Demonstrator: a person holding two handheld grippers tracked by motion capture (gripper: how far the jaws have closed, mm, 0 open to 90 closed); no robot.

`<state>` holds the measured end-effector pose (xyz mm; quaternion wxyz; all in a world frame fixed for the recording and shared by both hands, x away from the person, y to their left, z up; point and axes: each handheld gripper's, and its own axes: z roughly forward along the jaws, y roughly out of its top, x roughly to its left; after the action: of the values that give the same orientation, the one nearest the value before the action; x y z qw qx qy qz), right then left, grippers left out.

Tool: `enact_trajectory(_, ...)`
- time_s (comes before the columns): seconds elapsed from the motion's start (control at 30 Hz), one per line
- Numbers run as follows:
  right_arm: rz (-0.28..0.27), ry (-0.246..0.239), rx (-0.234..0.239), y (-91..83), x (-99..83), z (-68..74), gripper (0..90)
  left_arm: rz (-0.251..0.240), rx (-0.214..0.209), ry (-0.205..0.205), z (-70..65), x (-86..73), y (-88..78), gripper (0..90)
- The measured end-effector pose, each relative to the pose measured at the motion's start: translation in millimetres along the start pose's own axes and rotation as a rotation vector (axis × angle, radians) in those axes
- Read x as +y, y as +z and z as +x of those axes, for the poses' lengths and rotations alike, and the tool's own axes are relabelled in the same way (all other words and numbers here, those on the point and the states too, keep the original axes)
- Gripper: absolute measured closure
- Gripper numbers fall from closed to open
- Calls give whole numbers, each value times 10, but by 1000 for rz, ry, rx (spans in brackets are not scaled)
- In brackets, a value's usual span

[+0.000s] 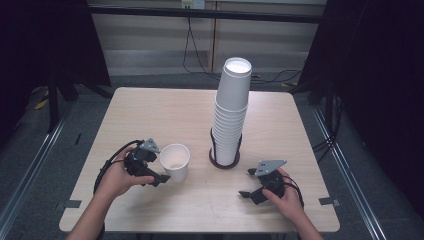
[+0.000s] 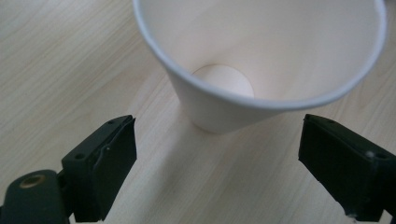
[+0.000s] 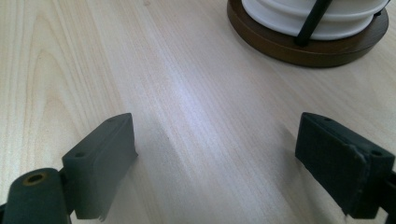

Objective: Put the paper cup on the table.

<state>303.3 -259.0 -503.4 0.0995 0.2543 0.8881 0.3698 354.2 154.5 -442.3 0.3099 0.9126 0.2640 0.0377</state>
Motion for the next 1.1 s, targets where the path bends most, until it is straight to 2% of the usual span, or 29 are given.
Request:
enact_trajectory(0.13,-1,-1,1,1,0,-1,116,-30,-12,-23,26,-98,17,115)
enact_trajectory(0.23,-1,0,1,1,0,-2,117,-24,-12,-22,43,-178,32,115)
enact_trajectory(0.4,-1,-1,1,1,0,-1,117,-34,8,-40,73,-298,48,117)
enact_trajectory(0.53,-2,-2,0,1,0,-2,117,-41,34,-29,94,-395,65,123)
enact_trajectory(0.7,-2,-2,0,1,0,-2,117,-55,37,-47,115,-520,91,143)
enact_trajectory(0.77,-2,-1,0,1,0,-2,117,-53,53,-56,126,-572,105,144)
enact_trajectory(0.93,0,1,0,0,0,-1,117,-46,78,-48,142,-699,129,149)
enact_trajectory(1.1,0,1,1,0,0,-1,116,-59,95,-54,155,-779,157,149)
